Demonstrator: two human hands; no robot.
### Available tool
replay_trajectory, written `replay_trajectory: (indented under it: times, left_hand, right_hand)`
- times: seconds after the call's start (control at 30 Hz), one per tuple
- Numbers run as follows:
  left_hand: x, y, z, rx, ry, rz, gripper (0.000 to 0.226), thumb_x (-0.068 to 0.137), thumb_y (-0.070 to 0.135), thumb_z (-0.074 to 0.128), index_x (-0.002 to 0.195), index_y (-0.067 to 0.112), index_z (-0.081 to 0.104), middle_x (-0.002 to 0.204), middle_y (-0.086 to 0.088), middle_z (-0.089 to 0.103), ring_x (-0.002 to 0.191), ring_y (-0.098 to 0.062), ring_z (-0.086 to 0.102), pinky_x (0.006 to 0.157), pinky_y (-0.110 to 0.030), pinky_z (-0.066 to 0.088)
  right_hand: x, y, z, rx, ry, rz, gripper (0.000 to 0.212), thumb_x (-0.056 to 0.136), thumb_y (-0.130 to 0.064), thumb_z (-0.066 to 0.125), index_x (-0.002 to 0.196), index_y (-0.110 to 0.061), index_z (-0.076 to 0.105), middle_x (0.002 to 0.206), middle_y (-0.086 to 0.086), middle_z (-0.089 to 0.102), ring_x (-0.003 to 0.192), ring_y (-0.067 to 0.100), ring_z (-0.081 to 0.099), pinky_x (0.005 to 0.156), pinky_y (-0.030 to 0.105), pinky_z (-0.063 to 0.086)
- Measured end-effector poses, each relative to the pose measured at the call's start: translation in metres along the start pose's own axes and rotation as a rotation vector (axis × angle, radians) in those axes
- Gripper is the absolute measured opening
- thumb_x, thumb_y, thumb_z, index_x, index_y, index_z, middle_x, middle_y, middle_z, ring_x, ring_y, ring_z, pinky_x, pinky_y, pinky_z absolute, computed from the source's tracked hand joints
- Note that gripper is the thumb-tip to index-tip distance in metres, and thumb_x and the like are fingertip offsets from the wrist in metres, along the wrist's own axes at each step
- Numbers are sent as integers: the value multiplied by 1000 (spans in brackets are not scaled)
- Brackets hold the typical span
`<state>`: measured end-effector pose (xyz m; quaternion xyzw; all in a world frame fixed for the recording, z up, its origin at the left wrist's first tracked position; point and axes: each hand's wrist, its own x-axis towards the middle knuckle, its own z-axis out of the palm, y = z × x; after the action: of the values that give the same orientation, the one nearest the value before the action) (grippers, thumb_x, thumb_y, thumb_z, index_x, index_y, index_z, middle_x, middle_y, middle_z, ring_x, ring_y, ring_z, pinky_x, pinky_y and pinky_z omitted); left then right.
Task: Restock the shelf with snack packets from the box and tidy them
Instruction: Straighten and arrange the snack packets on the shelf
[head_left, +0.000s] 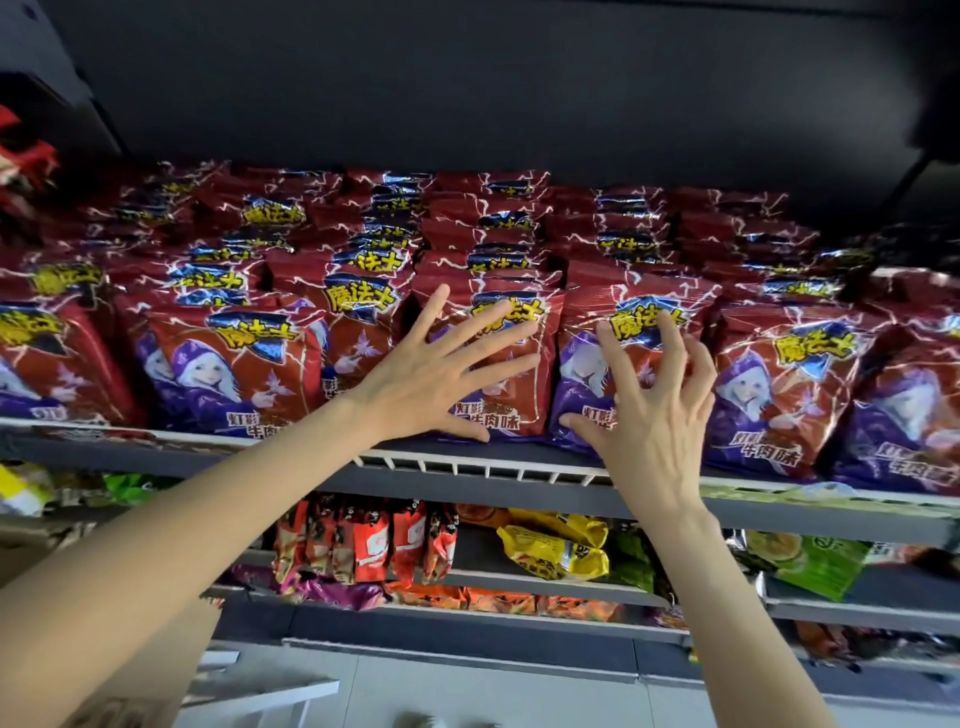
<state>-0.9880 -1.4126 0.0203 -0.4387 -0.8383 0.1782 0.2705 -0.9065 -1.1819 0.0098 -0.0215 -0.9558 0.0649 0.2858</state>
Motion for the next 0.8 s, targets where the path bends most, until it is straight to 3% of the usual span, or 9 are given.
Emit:
replay_trajectory:
  times: [0.2,0.3,0.4,0.47,0.57,0.67,0.73,0.8]
  left_hand:
    - [-5,6,-12,-118,26,6,86,80,67,49,150,27,20,158,-3,11,146,-25,2,111,-58,-11]
    - [-8,12,-20,-209,86,-17,66,87,54,53,142,22,40,152,-5,32,142,-22,21,116,-54,6]
    - [-27,14,-37,-336,299,-48,31,93,27,59,122,15,62,125,-4,62,119,-19,51,101,-41,42]
    - [-56,8,-52,-321,471,-171,21,90,15,61,110,17,63,107,0,67,104,-17,57,91,-32,45]
    - [-113,-13,-63,-210,619,-528,27,84,13,61,110,16,54,112,-1,56,105,-21,53,93,-33,36]
    - [-159,-31,-59,-333,565,-966,54,81,17,65,128,10,40,133,-14,40,123,-29,40,106,-41,34]
    - [-176,-35,-54,-491,466,-1107,75,77,16,74,137,15,29,139,-19,29,124,-31,41,101,-50,41]
    - [-182,-35,-50,-584,343,-1138,86,76,18,77,142,23,22,137,-14,29,115,-23,49,90,-48,51]
  right_hand:
    - [-9,6,1,82,6,-2,88,65,-42,83,142,-28,42,151,18,25,132,41,22,94,64,36]
    - [-14,1,-2,138,51,-10,69,75,-35,78,136,-23,49,149,17,29,132,38,21,95,61,31]
    - [-17,-17,-11,285,172,-99,40,88,-29,63,125,-14,58,138,17,43,123,36,32,97,46,30]
    - [-16,-41,-16,452,182,-195,31,89,-23,62,117,-9,62,123,14,53,109,31,45,93,28,31]
    - [-14,-89,-16,657,64,-300,28,92,-24,58,115,-8,61,106,6,60,88,19,59,72,13,39]
    - [-12,-137,-6,708,-33,-350,36,93,-31,54,125,-13,55,102,1,62,66,11,59,50,19,48]
    - [-11,-164,2,692,-91,-350,45,92,-29,58,133,-15,46,101,3,63,51,7,46,40,18,41]
    - [-10,-185,11,657,-149,-340,57,92,-28,61,141,-19,33,100,5,64,48,5,38,39,16,36]
